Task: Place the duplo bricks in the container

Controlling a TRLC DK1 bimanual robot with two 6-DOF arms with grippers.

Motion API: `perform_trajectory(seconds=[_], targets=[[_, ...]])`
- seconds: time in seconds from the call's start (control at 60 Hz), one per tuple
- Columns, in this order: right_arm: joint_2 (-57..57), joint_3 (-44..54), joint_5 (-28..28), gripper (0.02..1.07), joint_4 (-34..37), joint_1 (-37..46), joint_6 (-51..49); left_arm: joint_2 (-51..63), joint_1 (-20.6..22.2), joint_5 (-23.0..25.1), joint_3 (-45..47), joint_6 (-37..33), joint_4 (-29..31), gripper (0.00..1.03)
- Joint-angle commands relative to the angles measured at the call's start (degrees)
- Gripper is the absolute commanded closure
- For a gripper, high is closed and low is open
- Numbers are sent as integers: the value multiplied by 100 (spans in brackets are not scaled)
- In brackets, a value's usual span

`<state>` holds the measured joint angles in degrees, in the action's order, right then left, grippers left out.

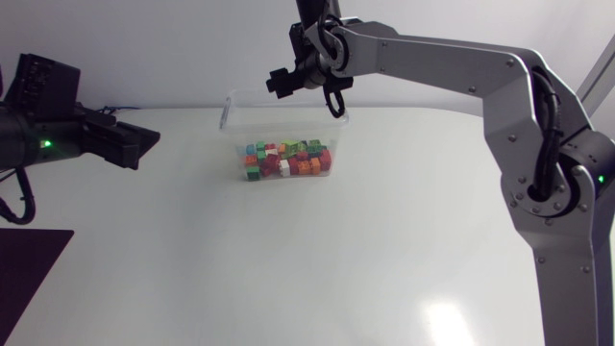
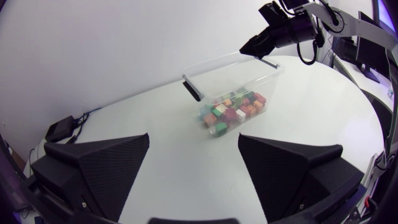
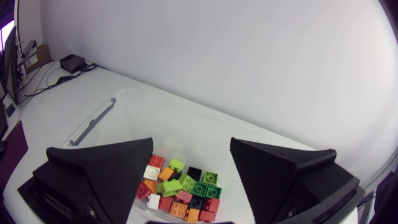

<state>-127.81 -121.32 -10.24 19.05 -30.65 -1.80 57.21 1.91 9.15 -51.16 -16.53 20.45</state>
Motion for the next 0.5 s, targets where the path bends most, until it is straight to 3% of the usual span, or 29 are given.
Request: perform_trajectory(seconds=[0.0, 0.267, 0.483], targets=[[397, 390, -154, 7, -244, -28, -119, -404, -182, 52, 308, 19, -199, 4], [2638, 3035, -514, 7, -1316, 86, -426, -1327, -552, 78, 950, -96, -384, 4], [4484, 4916, -910, 7, -1720, 227, -734, -2153, -596, 122, 1521, -201, -515, 4]])
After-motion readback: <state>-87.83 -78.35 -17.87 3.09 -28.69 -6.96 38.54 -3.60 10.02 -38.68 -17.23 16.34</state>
